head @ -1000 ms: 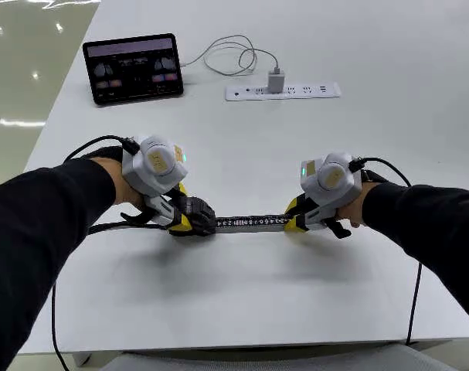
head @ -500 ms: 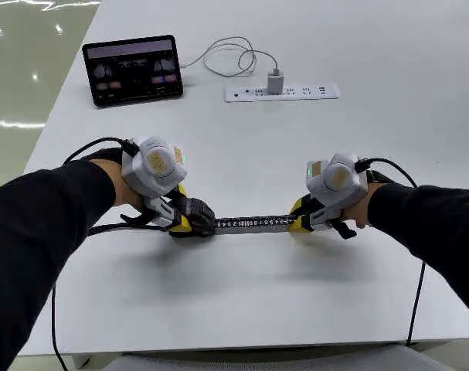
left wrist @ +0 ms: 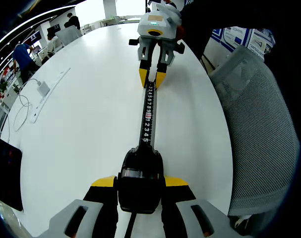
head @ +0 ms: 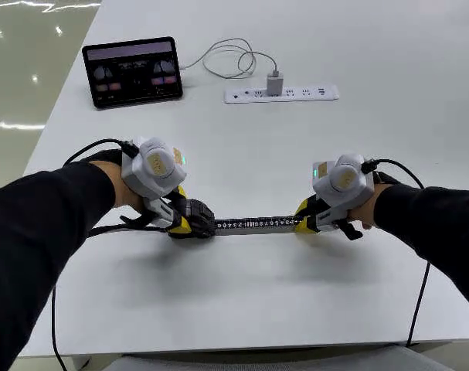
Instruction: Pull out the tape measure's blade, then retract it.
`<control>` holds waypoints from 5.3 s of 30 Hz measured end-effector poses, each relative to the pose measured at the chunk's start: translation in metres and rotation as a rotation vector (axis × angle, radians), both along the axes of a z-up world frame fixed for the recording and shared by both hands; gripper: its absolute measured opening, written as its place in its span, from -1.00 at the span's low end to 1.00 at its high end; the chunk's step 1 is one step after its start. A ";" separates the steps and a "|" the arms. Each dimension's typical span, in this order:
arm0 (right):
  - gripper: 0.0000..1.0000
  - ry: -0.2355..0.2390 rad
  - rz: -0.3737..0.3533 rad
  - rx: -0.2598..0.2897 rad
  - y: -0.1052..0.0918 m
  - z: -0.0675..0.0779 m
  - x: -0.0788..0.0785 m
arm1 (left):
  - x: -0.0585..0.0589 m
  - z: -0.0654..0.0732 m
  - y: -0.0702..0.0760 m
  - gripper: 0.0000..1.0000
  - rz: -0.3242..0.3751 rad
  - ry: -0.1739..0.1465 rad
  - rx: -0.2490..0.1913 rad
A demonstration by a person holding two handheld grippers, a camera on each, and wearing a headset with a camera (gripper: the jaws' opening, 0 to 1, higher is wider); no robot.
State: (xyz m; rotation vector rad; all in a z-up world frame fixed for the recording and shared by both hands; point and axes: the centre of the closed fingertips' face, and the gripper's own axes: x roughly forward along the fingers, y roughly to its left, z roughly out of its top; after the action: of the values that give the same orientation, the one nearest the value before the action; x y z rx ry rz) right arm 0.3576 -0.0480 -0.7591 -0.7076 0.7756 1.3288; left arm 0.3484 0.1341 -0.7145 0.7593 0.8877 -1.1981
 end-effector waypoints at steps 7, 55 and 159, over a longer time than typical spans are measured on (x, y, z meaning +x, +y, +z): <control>-0.80 0.002 -0.010 -0.001 -0.007 0.001 0.000 | 0.000 0.000 0.000 -0.42 0.000 -0.001 0.001; -0.80 -0.001 -0.053 -0.025 -0.046 -0.001 0.002 | 0.000 0.000 0.000 -0.42 0.000 -0.008 -0.002; -0.33 -0.117 -0.227 0.050 -0.072 0.026 0.008 | 0.022 0.017 0.013 0.02 0.326 -0.102 -0.180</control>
State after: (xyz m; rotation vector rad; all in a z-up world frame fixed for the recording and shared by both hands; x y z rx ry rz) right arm 0.3654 -0.1200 -0.7335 -0.6315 0.7045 1.0881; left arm 0.3704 0.1476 -0.6974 0.5029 0.7735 -0.9279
